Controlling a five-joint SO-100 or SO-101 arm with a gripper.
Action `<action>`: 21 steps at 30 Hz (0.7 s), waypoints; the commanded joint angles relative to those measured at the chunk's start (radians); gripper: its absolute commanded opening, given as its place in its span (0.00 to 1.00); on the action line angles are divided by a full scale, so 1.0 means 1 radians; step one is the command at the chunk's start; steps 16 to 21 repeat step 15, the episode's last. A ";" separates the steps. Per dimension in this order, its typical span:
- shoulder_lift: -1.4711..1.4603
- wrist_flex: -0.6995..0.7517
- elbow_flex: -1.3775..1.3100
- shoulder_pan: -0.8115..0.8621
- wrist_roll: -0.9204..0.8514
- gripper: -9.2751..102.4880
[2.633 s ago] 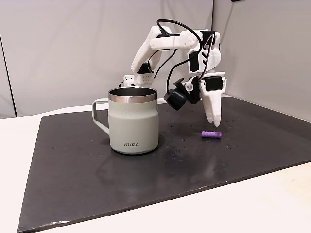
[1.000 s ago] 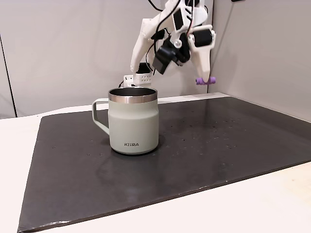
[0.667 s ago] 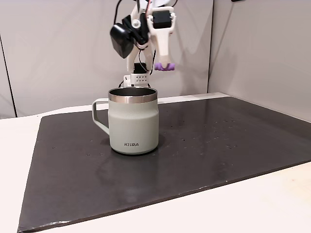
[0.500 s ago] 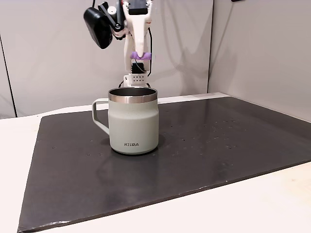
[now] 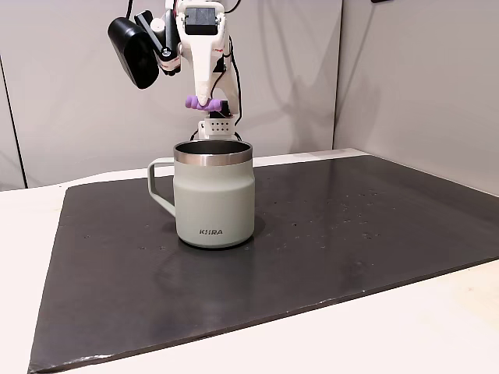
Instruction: Grasp a pengrip and put it in the cup.
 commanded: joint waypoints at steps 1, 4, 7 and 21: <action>0.020 -0.012 -0.066 -0.025 -0.025 0.30; 0.020 0.000 -0.066 -0.035 -0.035 0.32; 0.018 0.012 -0.066 -0.038 -0.035 0.32; 0.017 0.015 -0.066 -0.038 -0.032 0.31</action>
